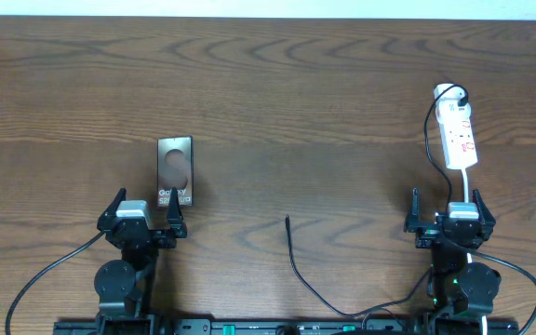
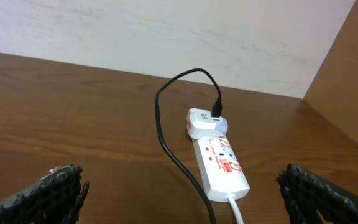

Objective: Plug charger to phone and switch on socket

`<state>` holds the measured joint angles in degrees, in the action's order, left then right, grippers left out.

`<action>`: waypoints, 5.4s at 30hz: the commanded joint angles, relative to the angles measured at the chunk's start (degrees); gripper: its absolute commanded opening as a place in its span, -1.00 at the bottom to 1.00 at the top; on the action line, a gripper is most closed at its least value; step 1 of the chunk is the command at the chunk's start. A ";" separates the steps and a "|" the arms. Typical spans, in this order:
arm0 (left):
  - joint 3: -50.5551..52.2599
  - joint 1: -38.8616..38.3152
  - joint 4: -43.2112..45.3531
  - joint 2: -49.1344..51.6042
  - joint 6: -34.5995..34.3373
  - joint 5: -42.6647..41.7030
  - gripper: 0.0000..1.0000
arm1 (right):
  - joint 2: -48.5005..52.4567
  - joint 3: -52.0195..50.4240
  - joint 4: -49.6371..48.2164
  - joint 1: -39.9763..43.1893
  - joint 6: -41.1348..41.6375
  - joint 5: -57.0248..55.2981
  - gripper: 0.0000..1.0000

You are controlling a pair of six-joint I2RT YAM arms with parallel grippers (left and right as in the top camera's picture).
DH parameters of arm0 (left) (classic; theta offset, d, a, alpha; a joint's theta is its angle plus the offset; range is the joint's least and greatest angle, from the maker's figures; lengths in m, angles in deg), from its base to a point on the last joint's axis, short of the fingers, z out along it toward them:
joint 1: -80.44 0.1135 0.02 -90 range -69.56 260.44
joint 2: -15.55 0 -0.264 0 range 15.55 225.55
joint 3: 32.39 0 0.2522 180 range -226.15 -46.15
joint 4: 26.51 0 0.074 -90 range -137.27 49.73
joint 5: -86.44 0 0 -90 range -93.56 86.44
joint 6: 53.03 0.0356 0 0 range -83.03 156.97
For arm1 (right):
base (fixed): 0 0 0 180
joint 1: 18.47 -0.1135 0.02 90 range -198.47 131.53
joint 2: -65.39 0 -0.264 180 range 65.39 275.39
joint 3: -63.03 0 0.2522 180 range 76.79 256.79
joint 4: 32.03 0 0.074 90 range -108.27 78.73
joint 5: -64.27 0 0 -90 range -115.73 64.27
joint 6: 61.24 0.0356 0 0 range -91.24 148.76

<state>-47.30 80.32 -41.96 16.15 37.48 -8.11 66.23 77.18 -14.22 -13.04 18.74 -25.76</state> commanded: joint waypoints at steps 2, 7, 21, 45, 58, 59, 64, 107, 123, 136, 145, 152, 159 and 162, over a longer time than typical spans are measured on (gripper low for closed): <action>0.92 -0.07 -2.05 -0.33 0.98 -1.14 0.87 | -0.13 -0.07 0.24 -0.28 -0.79 -0.92 0.98; 0.92 -0.07 -2.08 -0.33 0.98 -1.14 0.87 | -0.13 -0.07 0.24 -0.28 -0.79 -0.92 0.99; 0.92 -0.07 -2.05 -0.33 0.98 -1.14 0.87 | -0.13 -0.07 0.24 -0.28 -0.76 -0.92 0.98; 0.92 -0.07 -2.05 -0.33 0.98 -1.14 0.87 | -0.13 -0.07 0.24 -0.96 -0.79 -0.92 0.99; 0.92 -0.07 -2.05 -0.33 0.98 -0.92 0.86 | -0.13 -0.07 0.24 -0.98 -0.76 -0.92 0.99; 0.92 -0.07 -2.05 -0.33 0.98 -0.87 0.87 | -0.13 -0.07 0.24 -0.98 -0.79 -0.92 0.99; 0.92 -0.07 -2.05 -0.33 0.98 -0.74 0.86 | -0.13 -0.07 0.24 -0.98 -0.76 -0.92 0.99; -44.24 -0.07 -18.56 49.07 0.98 -1.46 0.87 | -0.13 -0.07 0.24 -0.98 -0.79 -0.92 0.99; -70.18 -0.07 -46.18 88.11 0.96 -1.46 0.87 | -0.13 -0.07 0.24 -0.98 -0.76 -0.92 0.98; -70.18 -0.07 -48.09 97.48 0.96 -3.80 0.94 | -0.13 -0.07 0.24 -0.98 -0.79 -0.92 0.99; -69.88 -0.07 -47.12 97.48 0.98 -3.78 0.99 | -0.13 -0.07 0.24 -0.98 -0.79 -0.92 0.99; -66.84 -0.13 -43.80 97.50 0.98 -3.74 0.99 | -0.13 -0.07 0.24 -0.98 -0.79 -0.92 0.99; -66.51 -0.13 -43.63 97.57 0.96 -3.76 0.99 | -0.13 -0.07 0.24 -0.98 -0.76 -0.92 0.99; -66.49 -0.13 -43.87 97.90 0.94 -3.76 0.98 | -0.13 -0.07 0.24 -0.98 -0.79 -0.92 0.99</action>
<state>-114.09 80.32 -85.48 113.59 38.31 -11.37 66.36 77.18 -14.22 -13.74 18.59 -26.00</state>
